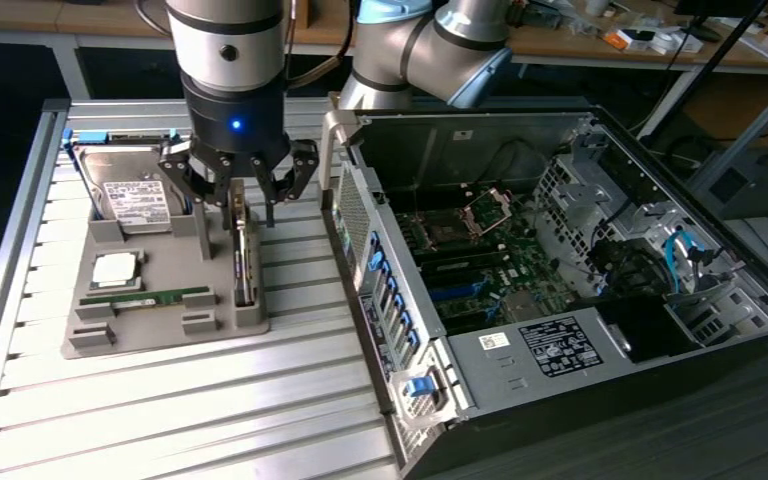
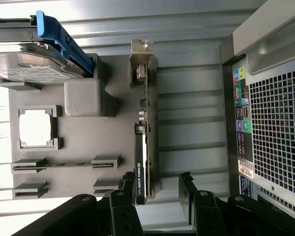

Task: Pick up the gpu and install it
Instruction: 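Pick up the gpu and move the gpu toward the slot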

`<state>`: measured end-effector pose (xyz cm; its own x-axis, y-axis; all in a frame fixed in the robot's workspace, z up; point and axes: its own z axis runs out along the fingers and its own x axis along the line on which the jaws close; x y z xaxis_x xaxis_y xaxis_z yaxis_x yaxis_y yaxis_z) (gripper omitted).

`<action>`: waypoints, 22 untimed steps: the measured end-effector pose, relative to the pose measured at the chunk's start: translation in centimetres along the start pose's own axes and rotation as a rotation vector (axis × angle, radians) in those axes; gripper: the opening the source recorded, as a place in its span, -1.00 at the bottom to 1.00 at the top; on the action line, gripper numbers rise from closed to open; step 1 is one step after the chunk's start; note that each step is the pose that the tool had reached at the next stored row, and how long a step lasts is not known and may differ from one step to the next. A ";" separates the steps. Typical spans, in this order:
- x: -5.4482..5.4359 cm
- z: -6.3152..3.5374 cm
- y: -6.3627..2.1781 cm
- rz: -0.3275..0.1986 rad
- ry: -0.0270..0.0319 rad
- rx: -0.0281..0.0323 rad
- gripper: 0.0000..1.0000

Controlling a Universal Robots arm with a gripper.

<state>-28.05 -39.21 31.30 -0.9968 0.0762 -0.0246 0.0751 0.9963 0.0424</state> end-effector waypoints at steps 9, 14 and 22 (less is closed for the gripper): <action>0.0 0.39 -0.02 0.000 0.0001 0.0001 -0.04; 0.0 0.61 -0.03 0.000 0.0000 0.0001 -0.04; 0.0 0.97 -0.04 0.000 0.0000 0.0001 -0.04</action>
<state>-28.05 -39.21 30.33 -0.9968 0.0762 -0.0246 0.0751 0.9963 0.0423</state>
